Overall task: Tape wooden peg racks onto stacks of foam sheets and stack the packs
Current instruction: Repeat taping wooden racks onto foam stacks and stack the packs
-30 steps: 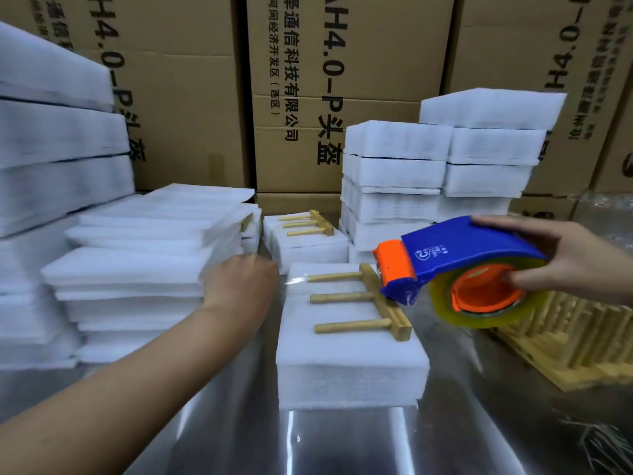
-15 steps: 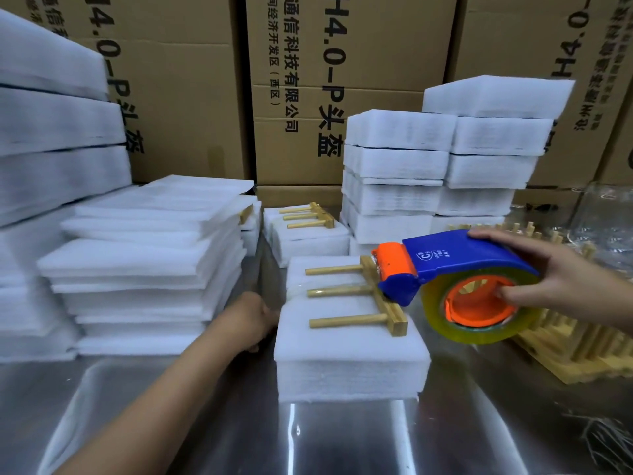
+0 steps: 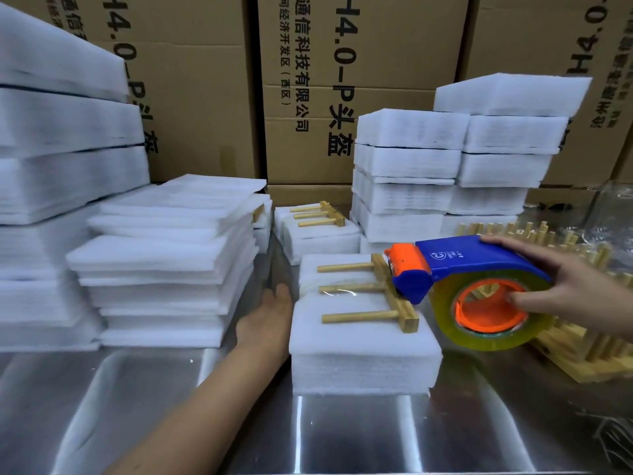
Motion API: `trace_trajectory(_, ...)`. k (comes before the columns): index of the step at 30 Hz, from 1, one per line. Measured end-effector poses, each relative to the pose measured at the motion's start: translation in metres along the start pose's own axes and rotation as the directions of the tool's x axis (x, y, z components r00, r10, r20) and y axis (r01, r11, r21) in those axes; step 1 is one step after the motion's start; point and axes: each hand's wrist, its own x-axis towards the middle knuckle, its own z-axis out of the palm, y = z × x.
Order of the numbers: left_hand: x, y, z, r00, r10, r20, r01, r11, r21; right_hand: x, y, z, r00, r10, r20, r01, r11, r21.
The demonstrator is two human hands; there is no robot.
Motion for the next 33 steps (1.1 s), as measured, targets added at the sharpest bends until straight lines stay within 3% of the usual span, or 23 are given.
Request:
trace_trajectory(6, 0.005, -0.01, 0.011, 0.998, 0.059, 0.027, -0.064, 0.964, 0.259, -0.004, 0.005, 0.007, 0.999, 0.038, -0.023, -0.038, 0.999, -0.006)
trace_trajectory(9, 0.009, -0.008, 0.012, 0.997, 0.06, 0.053, -0.073, 0.95, 0.305, -0.004, 0.006, 0.012, 0.998, 0.033, -0.055, -0.034, 0.999, -0.001)
trace_trajectory(15, 0.009, -0.015, 0.013, 0.984, 0.155, 0.087, -0.172, 0.954, 0.246, -0.011, 0.007, 0.03, 0.994, 0.042, -0.103, -0.032, 0.995, 0.093)
trace_trajectory(17, 0.01, -0.021, 0.015, 0.975, 0.2, 0.101, -0.214, 0.965, 0.15, -0.013, 0.008, 0.037, 0.988, 0.032, -0.151, -0.011, 0.991, 0.137)
trace_trajectory(26, 0.014, -0.029, 0.026, 0.979, 0.189, 0.078, -0.19, 0.982, -0.002, -0.021, 0.01, 0.05, 0.968, 0.054, -0.246, 0.009, 0.969, 0.248)
trace_trajectory(28, 0.017, -0.031, 0.023, 0.972, 0.233, 0.027, -0.229, 0.967, -0.109, -0.021, 0.012, 0.05, 0.968, 0.05, -0.247, 0.016, 0.966, 0.257)
trace_trajectory(30, 0.018, -0.027, 0.015, 0.983, 0.172, -0.06, -0.181, 0.88, -0.439, -0.022, 0.015, 0.05, 0.967, 0.045, -0.251, 0.021, 0.967, 0.256)
trace_trajectory(32, 0.013, -0.02, 0.0, 0.999, -0.044, -0.016, 0.014, 0.6, -0.8, -0.023, 0.019, 0.05, 0.968, 0.039, -0.248, 0.024, 0.969, 0.245)
trace_trajectory(33, 0.01, -0.017, -0.005, 0.99, -0.13, 0.051, 0.103, 0.436, -0.894, -0.024, 0.021, 0.05, 0.969, 0.036, -0.245, 0.025, 0.971, 0.239)
